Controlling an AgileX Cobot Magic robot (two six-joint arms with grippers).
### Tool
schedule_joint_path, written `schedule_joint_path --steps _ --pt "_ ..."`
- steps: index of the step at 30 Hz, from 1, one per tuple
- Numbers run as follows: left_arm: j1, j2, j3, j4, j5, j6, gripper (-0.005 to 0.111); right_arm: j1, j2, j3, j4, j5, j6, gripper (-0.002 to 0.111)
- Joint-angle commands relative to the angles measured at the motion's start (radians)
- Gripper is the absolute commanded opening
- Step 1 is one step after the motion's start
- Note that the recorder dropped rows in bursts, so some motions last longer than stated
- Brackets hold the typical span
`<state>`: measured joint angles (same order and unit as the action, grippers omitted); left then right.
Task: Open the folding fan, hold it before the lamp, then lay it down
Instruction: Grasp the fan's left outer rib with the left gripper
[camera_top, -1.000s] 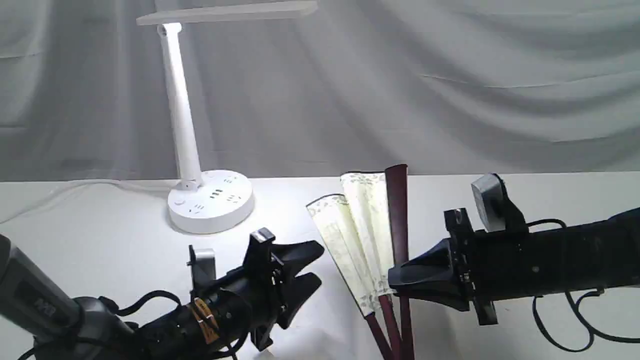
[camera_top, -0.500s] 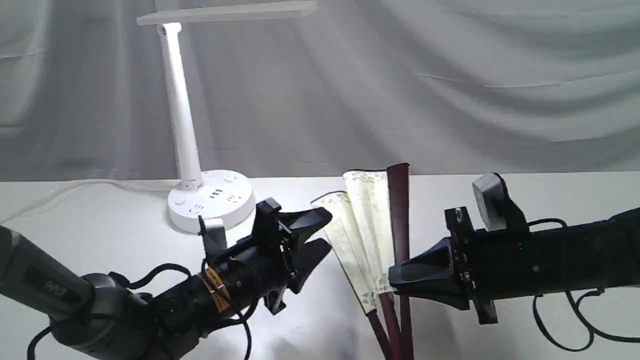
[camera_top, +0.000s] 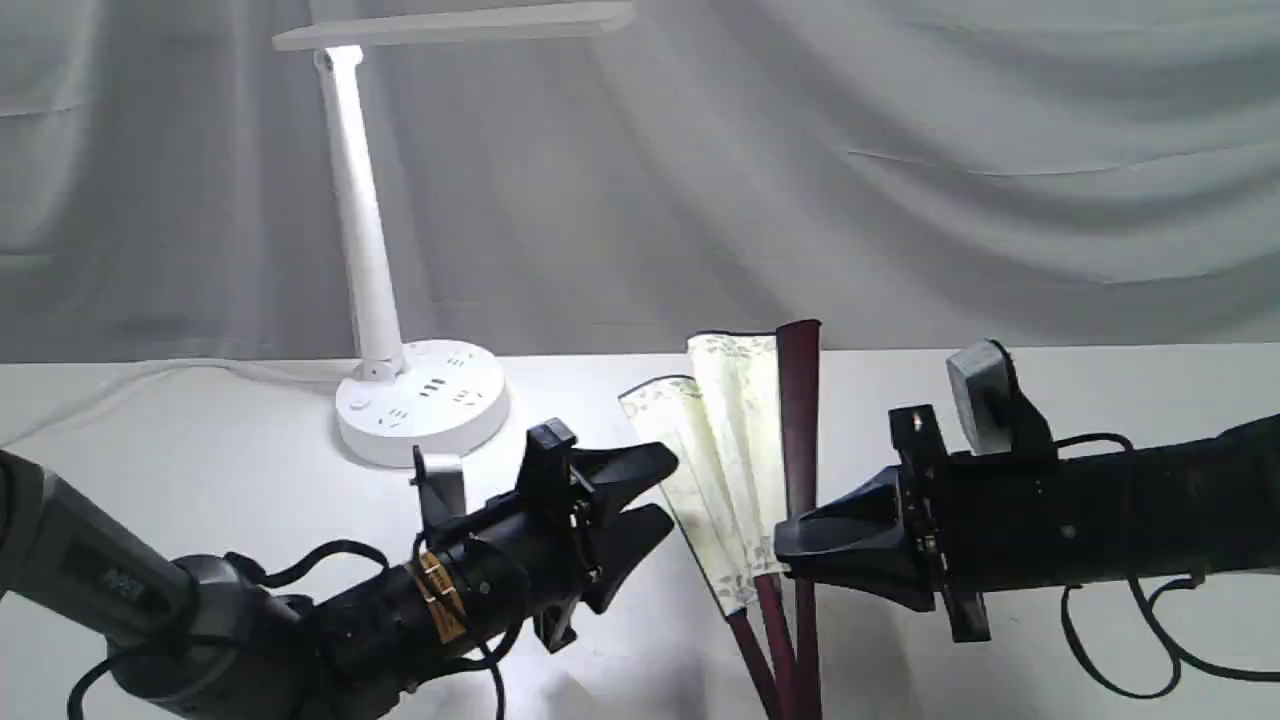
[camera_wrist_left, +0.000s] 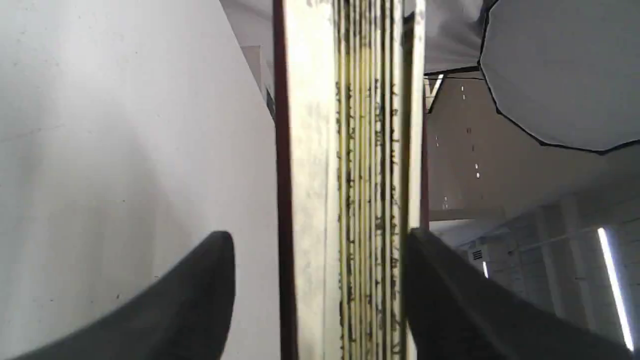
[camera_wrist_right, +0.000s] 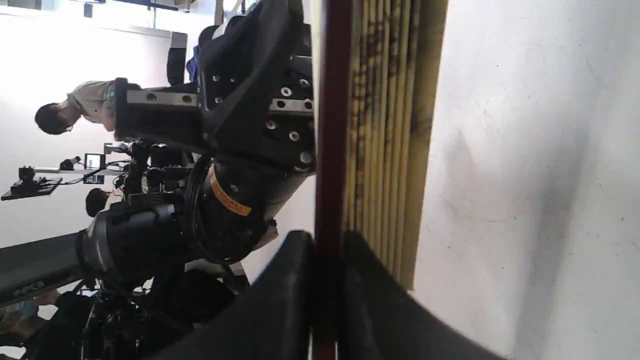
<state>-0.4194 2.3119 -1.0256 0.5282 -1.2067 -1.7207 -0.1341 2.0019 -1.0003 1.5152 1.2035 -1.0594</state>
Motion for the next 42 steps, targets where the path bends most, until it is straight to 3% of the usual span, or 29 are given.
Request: schedule_joint_path --steps 1,10,21,42 --pt "-0.017 -0.004 -0.003 -0.002 -0.014 -0.008 0.051 0.028 -0.008 0.004 0.024 0.018 -0.017 0.0" --pt "-0.021 -0.004 -0.003 -0.019 -0.014 -0.008 0.043 0.043 -0.008 0.004 0.054 0.018 -0.017 0.0" --pt "-0.021 -0.004 -0.003 -0.021 -0.014 -0.008 0.001 0.043 -0.008 0.004 0.055 0.018 -0.017 0.0" --pt "-0.021 -0.042 -0.003 -0.077 -0.014 -0.092 0.0 0.043 -0.008 0.004 0.174 0.018 -0.036 0.0"
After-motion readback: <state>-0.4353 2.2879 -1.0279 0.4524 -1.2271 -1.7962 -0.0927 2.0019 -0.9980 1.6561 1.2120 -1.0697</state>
